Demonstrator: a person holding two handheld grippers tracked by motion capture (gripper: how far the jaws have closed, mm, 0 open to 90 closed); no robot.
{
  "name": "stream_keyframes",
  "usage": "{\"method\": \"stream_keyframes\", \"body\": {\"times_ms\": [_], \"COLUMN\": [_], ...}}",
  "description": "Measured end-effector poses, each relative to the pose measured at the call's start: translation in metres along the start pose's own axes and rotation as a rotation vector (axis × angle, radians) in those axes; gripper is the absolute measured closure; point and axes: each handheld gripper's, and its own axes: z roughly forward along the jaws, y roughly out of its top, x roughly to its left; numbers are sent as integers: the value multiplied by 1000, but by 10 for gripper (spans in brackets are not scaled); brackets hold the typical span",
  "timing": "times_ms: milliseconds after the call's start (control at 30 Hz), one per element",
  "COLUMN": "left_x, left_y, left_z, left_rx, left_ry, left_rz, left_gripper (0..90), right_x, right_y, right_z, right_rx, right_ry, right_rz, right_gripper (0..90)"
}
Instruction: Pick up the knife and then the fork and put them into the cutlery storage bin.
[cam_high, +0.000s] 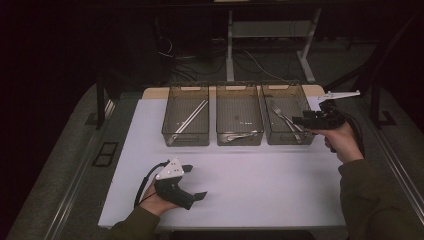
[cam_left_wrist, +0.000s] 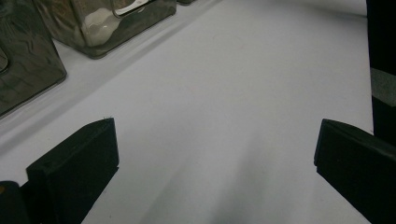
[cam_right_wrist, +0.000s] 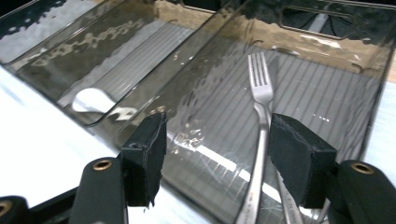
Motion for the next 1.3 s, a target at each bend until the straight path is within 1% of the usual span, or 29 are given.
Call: {"method": "stream_keyframes", "body": {"times_ms": [133,333,433,533,767,1033,1300], "left_x": [0,0,1,1,2,3,2], "left_y": [0,0,-1,0,0,-1,0], "left_z": [0,0,-1,-1,-2,-3,-4], "left_rx": [-1,0,3,2,5,0,3], "left_ry": [0,-1,-1,-1,-5,-7,-6], "left_rz": [-1,0,3,6,12,6,12], "left_gripper": [0,0,0,0,0,0,0], "right_x": [10,27,36,44,58,70,81], "right_y": [-6,-15,-20,-25,-37,-51,-63], "right_z": [-2,-6,-6,-6,-10,-21,-25], "right_rx": [-8,-30,-38,-42,-63,-106,-132], "right_ry": [13,44,62,59,55,76,84], "right_rz": [-36,-73,-84,-104,-124,-131,-143], "right_gripper": [363,345,334,325,293,270,212]}}
